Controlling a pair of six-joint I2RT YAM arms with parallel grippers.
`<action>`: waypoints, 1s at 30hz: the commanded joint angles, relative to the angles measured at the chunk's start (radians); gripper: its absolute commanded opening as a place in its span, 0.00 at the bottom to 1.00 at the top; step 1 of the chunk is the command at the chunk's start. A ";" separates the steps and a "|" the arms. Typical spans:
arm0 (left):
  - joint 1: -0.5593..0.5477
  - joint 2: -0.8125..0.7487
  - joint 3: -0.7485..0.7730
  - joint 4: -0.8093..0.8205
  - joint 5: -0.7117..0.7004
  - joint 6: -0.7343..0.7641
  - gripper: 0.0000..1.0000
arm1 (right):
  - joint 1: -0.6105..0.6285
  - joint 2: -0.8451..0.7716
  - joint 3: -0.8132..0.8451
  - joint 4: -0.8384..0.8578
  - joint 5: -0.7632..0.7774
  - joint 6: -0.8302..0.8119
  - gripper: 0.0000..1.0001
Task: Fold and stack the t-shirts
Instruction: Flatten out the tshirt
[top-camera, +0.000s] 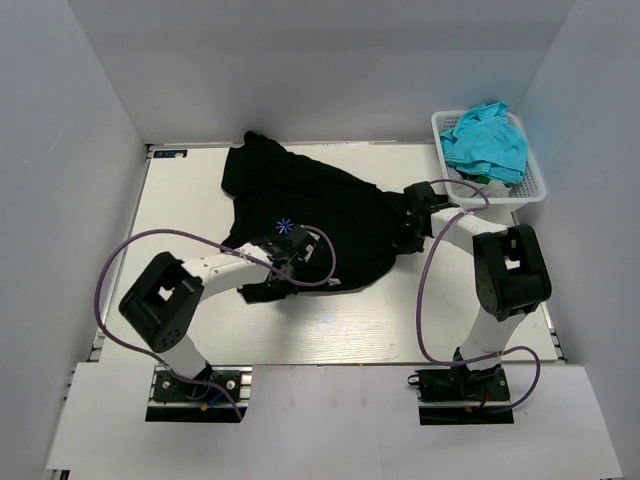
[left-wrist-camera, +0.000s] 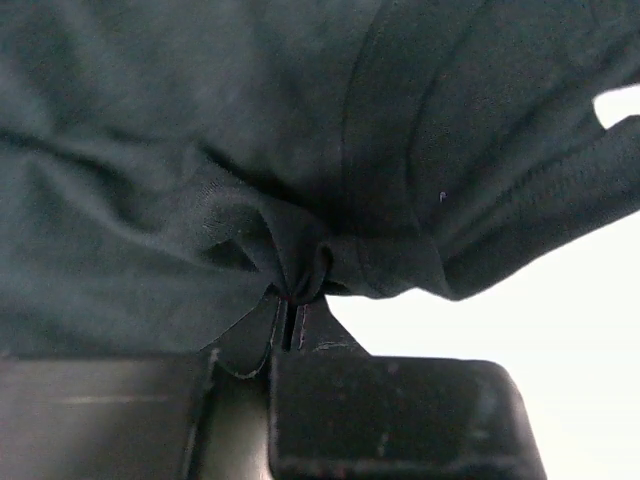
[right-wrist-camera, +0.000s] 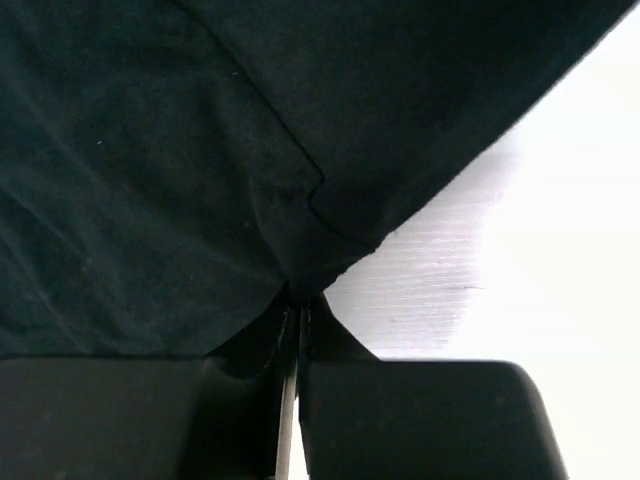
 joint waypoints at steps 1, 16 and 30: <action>-0.003 -0.151 0.056 -0.069 -0.098 -0.040 0.00 | 0.000 -0.065 0.003 0.045 -0.024 -0.002 0.00; -0.003 -0.656 0.398 0.022 0.020 0.113 0.00 | 0.003 -0.548 0.371 -0.104 0.084 -0.090 0.00; 0.017 -0.753 0.780 0.101 0.554 0.133 0.00 | -0.001 -0.768 0.734 -0.064 0.101 -0.232 0.00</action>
